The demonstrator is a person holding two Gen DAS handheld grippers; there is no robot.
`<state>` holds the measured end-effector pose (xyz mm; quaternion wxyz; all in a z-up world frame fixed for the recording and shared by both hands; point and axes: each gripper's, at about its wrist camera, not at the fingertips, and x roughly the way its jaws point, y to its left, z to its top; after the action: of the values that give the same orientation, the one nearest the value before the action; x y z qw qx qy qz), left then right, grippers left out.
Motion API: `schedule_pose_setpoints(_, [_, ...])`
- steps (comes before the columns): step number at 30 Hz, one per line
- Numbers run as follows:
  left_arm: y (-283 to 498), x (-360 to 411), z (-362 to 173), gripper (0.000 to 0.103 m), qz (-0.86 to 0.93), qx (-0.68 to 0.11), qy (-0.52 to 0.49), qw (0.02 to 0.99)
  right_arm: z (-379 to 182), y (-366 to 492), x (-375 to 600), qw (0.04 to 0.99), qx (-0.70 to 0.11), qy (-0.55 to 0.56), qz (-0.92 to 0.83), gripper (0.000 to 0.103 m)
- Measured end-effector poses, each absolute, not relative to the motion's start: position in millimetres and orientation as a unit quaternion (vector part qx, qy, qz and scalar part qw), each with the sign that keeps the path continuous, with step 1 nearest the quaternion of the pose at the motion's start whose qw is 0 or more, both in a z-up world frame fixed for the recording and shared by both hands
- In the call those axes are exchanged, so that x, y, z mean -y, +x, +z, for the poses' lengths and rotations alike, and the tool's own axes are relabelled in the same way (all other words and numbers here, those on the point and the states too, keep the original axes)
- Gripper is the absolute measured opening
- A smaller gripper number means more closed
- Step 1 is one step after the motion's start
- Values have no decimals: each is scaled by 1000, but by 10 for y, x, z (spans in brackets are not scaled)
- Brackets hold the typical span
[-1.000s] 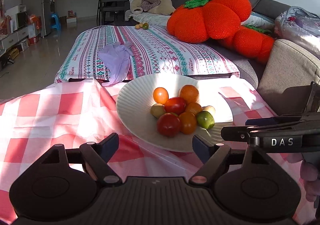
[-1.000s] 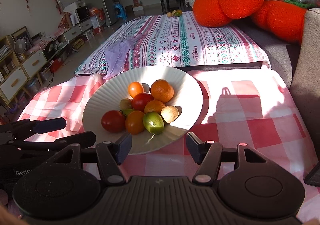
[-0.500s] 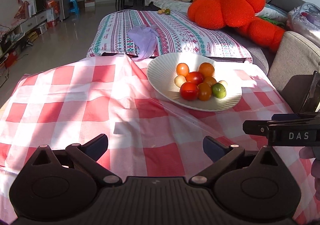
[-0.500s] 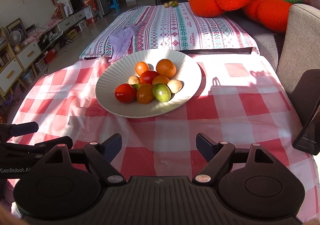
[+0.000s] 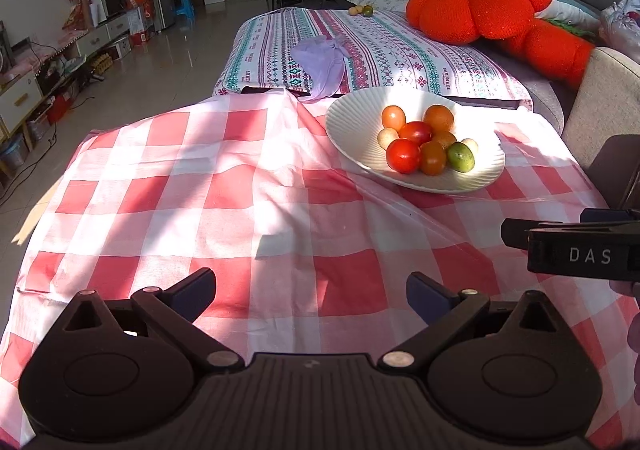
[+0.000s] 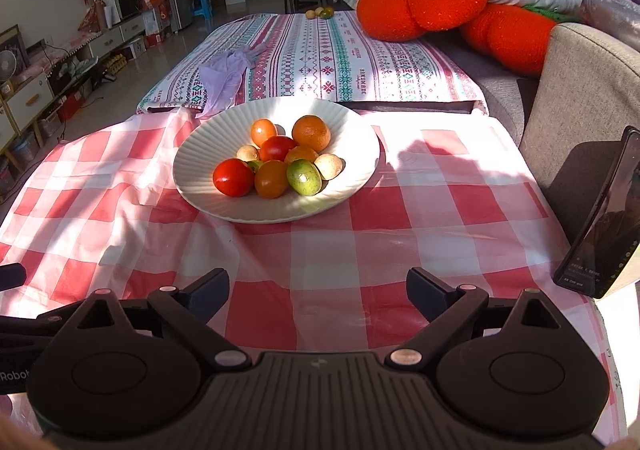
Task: Organize fruits
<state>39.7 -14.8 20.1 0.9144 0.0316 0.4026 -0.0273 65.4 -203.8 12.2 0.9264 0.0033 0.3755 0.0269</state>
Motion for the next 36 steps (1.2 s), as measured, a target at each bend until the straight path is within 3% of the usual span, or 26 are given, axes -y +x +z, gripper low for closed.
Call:
schedule_pose_setpoints(9, [447,133,61,103,-25,-429,40,902,75,625,1969,929,-370,-7,15,98])
schedule_pose_setpoints(36, [467,131,139,103,-15,-408,52,912,43,624,1892,930,-367,-22,15,98])
